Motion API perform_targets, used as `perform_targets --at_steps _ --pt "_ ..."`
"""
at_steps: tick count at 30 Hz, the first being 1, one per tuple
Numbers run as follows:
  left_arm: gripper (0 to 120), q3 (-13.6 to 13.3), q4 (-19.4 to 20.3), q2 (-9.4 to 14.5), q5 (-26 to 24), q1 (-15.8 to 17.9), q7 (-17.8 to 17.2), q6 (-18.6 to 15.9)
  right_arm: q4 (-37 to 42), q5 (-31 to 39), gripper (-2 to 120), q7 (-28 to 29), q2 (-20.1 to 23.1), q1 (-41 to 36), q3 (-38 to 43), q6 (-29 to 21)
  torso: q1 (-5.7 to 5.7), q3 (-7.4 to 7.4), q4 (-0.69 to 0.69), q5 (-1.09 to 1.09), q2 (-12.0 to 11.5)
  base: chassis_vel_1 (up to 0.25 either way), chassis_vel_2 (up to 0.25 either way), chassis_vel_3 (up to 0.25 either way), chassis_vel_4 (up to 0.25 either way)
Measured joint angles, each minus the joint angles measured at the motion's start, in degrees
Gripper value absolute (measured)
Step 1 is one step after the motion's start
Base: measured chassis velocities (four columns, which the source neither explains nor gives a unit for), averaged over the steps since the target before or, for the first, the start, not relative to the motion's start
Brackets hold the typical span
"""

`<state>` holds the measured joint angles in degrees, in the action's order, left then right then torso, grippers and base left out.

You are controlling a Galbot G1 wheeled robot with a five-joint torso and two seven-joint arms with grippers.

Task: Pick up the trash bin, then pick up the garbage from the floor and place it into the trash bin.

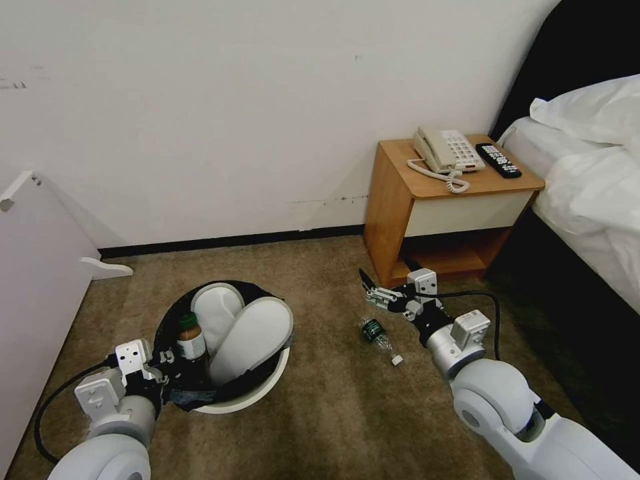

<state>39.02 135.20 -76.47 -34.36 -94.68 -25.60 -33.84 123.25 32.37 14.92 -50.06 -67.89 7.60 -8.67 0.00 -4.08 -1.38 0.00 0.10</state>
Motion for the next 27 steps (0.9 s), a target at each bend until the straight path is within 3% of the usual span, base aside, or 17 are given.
perform_targets --at_steps 27 --pt "2 -0.19 -0.86 1.95 -0.46 1.56 -0.19 0.40 -0.02 1.01 100 0.37 -0.40 0.17 -0.49 -1.76 0.00 0.00 0.02 0.00 0.00 0.000 0.000 0.000 0.000"
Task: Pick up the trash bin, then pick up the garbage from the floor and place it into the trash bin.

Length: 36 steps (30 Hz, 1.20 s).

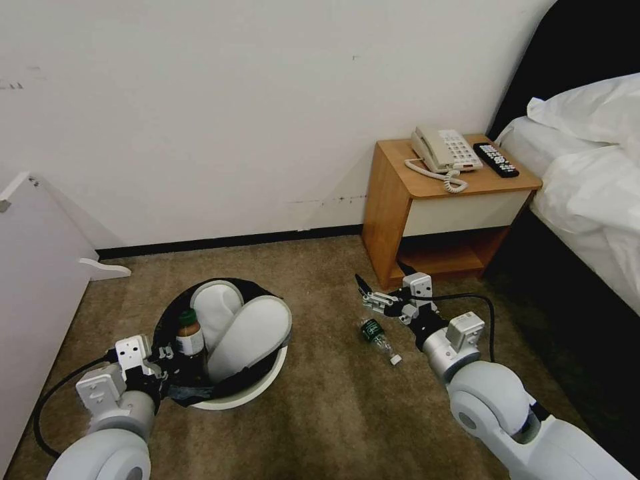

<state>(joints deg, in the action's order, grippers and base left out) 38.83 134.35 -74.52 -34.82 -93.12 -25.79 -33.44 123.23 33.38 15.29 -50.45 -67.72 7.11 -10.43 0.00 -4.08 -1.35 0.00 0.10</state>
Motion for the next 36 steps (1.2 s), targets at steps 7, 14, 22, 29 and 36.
perform_targets --at_steps 7,14,22,29,36 --pt "2 -0.14 -0.03 -0.29 -0.06 0.02 -0.05 0.00 -0.01 0.19 100 0.08 0.05 0.01 0.18 -0.04 0.00 0.00 0.00 0.00 0.00 0.000 0.000 0.000 0.000" --pt "2 -0.13 -0.08 -0.50 -0.02 0.02 -0.06 0.00 -0.03 0.29 100 0.13 0.05 0.06 0.18 -0.06 0.00 0.00 0.00 0.00 0.00 0.000 0.000 0.000 0.000" --pt "2 -0.09 -0.12 -0.71 0.11 -0.06 -0.06 0.00 -0.01 0.41 100 0.24 0.00 -0.02 0.17 -0.20 0.00 -0.01 0.00 0.00 0.00 -0.015 0.011 0.011 -0.010" --pt "2 -0.06 -0.13 -0.80 0.17 -0.15 -0.06 0.00 -0.09 0.36 100 0.30 -0.17 -0.09 0.09 -0.20 0.00 0.00 0.00 0.00 0.00 0.000 0.000 0.000 0.000" --pt "2 -0.13 -0.21 -1.09 0.39 -0.18 -0.06 0.00 -0.55 -0.02 100 0.35 -0.24 -0.14 -0.05 0.84 0.00 -0.01 0.00 0.00 0.00 0.000 0.000 0.000 0.000"
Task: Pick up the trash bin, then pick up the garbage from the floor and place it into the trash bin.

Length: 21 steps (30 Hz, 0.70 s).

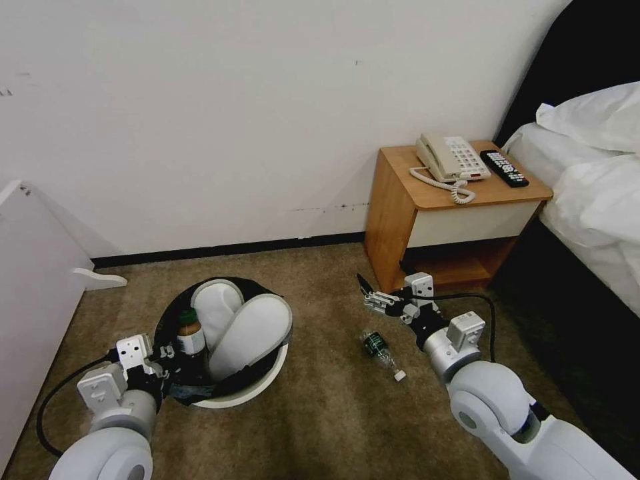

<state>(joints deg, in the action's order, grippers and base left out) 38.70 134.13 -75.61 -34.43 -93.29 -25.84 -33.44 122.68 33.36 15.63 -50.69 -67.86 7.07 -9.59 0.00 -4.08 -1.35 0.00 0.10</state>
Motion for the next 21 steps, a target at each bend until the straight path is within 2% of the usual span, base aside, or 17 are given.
perform_targets --at_steps 21 --pt "2 -0.15 -0.10 -0.64 0.44 -0.26 0.16 0.22 -0.07 1.17 100 -0.16 0.08 0.20 0.07 -0.86 0.00 0.01 0.00 0.00 0.00 -0.008 0.007 0.011 -0.009"
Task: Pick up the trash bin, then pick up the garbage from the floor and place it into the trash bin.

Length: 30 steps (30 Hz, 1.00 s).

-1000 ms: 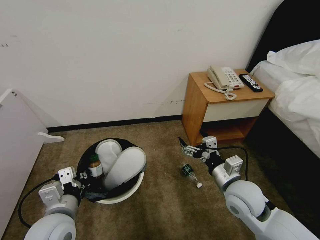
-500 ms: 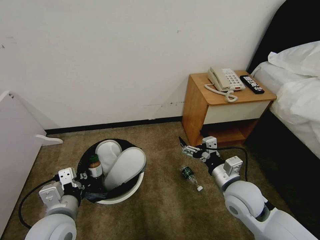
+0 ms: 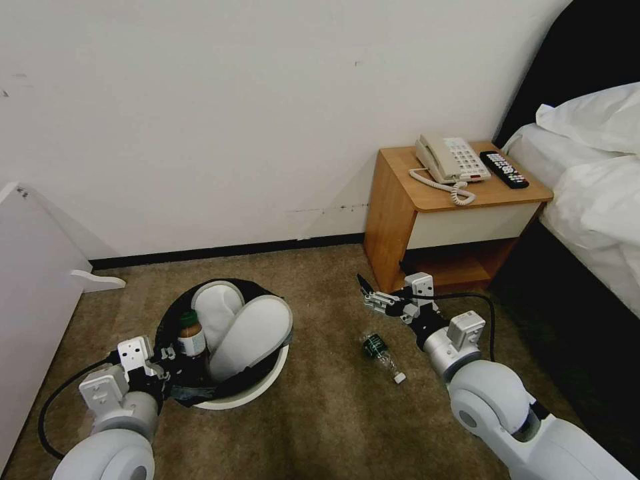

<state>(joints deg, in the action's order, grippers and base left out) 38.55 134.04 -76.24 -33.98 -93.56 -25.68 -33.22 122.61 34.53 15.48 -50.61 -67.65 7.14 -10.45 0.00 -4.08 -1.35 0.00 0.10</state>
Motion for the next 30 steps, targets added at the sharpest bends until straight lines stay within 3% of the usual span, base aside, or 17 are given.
perform_targets --at_steps 12,24,30 --pt "2 -0.39 0.00 -0.15 0.16 0.19 0.02 0.07 0.01 0.01 100 0.06 0.14 -0.06 -0.02 0.05 0.00 0.00 0.00 0.00 0.00 -0.078 0.093 0.097 -0.081" --pt "2 -0.08 -0.26 0.51 -0.16 0.96 -0.12 0.50 -0.12 -0.57 100 0.24 -0.05 -0.18 -0.57 0.83 0.00 0.00 0.00 0.00 0.00 -0.026 0.016 0.022 -0.019" --pt "2 1.81 -0.99 3.17 -2.92 3.47 -1.48 1.41 -0.03 -0.91 100 0.09 1.21 -2.18 -0.84 0.74 0.00 0.00 0.00 0.00 0.00 0.000 0.000 0.000 0.000"
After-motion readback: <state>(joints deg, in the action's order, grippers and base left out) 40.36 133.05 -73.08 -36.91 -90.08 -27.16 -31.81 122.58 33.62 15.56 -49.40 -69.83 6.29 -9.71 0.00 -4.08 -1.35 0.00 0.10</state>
